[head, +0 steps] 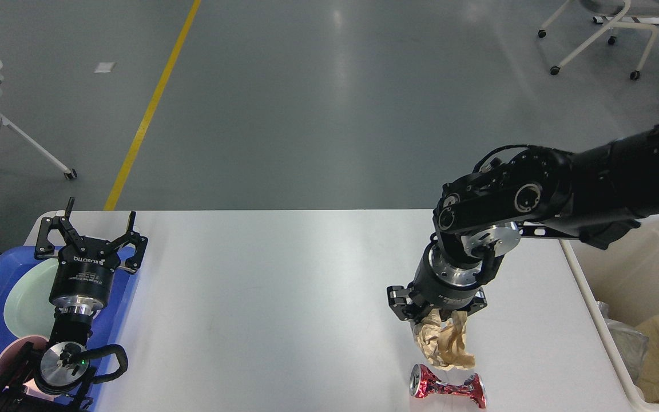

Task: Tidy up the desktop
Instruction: 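Lift the paper wad and carry it over the white bin, then lower the paper wad into the bin and open the right gripper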

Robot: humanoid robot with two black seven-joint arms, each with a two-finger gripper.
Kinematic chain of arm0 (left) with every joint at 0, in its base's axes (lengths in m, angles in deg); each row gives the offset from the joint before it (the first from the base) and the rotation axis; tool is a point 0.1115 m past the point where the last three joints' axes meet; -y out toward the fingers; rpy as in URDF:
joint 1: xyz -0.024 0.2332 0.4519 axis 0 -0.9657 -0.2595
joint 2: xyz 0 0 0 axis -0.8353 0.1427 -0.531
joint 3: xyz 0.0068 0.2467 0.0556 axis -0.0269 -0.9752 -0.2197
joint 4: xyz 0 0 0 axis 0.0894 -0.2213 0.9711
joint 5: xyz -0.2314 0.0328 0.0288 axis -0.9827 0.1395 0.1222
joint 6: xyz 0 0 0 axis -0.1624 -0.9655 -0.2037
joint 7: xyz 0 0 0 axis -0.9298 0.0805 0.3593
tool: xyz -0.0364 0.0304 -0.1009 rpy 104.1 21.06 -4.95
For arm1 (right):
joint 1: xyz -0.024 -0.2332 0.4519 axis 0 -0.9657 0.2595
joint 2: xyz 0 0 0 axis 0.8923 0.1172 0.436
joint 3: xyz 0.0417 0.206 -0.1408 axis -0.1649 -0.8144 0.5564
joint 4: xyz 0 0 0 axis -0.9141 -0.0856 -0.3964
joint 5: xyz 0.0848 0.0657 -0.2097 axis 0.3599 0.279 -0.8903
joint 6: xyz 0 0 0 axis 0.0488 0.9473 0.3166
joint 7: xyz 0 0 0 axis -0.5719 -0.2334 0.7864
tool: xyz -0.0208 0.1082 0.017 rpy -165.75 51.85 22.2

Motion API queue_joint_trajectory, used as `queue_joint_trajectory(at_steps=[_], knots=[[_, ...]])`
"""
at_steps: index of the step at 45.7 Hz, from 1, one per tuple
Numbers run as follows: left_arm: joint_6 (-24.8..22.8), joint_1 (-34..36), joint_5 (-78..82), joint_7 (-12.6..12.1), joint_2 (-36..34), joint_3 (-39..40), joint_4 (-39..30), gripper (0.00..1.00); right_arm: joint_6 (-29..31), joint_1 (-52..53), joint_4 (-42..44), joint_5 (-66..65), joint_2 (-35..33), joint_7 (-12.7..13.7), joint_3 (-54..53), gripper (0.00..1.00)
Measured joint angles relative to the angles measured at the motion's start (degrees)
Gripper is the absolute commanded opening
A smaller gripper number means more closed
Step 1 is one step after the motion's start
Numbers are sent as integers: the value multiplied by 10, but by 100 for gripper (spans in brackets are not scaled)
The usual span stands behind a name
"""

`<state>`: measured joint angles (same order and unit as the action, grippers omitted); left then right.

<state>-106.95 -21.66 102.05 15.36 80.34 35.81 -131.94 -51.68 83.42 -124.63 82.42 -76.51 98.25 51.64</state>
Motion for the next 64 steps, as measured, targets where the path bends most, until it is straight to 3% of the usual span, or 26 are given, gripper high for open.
queue_joint_trajectory(at_steps=[9,16,20,32,40,53,64], knots=[[0,0,0,0,0,0,0,96,17,105,-67,21,-36,-13,48,0],[-1,-1,0,0,0,0,0,96,17,150,-93,23,-36,-79,97,0],[-1,-1,0,0,0,0,0,96,16,157,-95,23,-35,-101,123,0],[-1,0,0,0,0,0,0,96,15,159,-90,23,-48,-107,173,0],[-1,-1,0,0,0,0,0,96,10,142,-74,24,-112,-106,242,0],[-1,-1,0,0,0,0,0,96,8,-11,107,14,-292,-106,280,0],[-1,-1,0,0,0,0,0,96,-3,-201,287,7,-322,-106,211,0]])
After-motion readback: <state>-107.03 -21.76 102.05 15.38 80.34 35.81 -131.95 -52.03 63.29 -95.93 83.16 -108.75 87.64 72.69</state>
